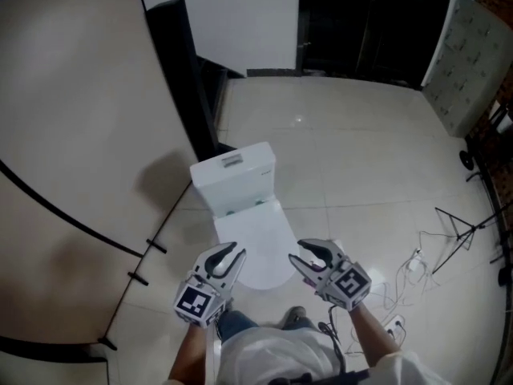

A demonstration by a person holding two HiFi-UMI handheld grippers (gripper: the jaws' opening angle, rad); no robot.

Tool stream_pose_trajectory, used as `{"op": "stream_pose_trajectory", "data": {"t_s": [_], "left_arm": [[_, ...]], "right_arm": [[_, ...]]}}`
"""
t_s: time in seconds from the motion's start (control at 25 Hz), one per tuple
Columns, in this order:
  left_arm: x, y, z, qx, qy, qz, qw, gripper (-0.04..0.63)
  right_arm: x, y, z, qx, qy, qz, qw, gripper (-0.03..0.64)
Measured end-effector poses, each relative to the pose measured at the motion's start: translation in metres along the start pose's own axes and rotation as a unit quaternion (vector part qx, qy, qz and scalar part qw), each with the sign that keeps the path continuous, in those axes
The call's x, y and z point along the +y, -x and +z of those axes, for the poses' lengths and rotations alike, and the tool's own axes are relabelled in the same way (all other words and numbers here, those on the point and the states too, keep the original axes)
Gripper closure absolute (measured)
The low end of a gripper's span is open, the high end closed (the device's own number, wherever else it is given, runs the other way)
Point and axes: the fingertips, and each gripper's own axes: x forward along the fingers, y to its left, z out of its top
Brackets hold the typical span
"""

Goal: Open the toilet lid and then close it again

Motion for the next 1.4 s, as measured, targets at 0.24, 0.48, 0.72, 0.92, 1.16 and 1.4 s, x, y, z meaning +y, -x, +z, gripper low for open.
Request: {"op": "stream_pose_trajectory", "data": {"t_s": [0.24, 0.48, 0.72, 0.92, 1.16, 1.4], "left_arm": [[0.070, 0.007, -0.014, 0.025, -0.044, -0.072, 0.9962, 0.512], [0.139, 0.034, -0.011, 0.040, -0.075, -0.155, 0.9843, 0.512], [0.146, 0.042, -0.013, 0.022, -0.110, -0.241, 0.9639, 0.512], [0.114, 0.071, -0.031, 0.024, -0.141, -0.298, 0.9440, 0.511], [0.069, 0.116, -0.081, 0.074, -0.167, -0.357, 0.9160, 0.509], [0.042, 0.132, -0.149, 0.141, -0.242, -0.401, 0.8721, 0.506]], "right_arm": [[-0.004, -0.041, 0.003, -0.006, -0.036, -0.093, 0.995, 0.464], [0.027, -0.084, 0.021, -0.018, -0.059, -0.196, 0.979, 0.463], [0.061, -0.098, 0.023, -0.011, -0.066, -0.271, 0.960, 0.463], [0.102, -0.084, 0.009, -0.005, -0.073, -0.324, 0.943, 0.464], [0.160, -0.056, -0.025, 0.006, -0.066, -0.388, 0.919, 0.464], [0.204, -0.040, -0.089, 0.037, -0.112, -0.427, 0.897, 0.463]]}}
